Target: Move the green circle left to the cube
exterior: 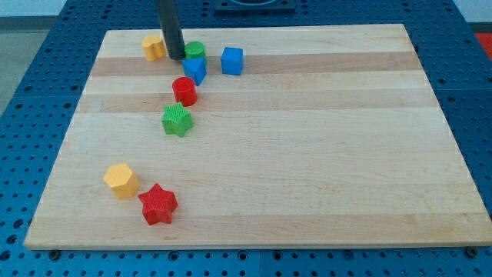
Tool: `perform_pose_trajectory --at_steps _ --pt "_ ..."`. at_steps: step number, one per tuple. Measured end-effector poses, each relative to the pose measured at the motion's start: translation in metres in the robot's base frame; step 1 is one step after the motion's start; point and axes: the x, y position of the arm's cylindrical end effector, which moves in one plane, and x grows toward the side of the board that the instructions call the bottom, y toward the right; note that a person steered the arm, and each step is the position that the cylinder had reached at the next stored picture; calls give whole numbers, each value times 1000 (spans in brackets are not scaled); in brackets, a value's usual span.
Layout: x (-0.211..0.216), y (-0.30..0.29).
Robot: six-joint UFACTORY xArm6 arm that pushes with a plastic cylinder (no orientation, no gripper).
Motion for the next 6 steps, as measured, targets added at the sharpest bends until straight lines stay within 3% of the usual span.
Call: perform_pose_trajectory --at_steps 3,6 --pt "-23 1" --pt "-17 91"
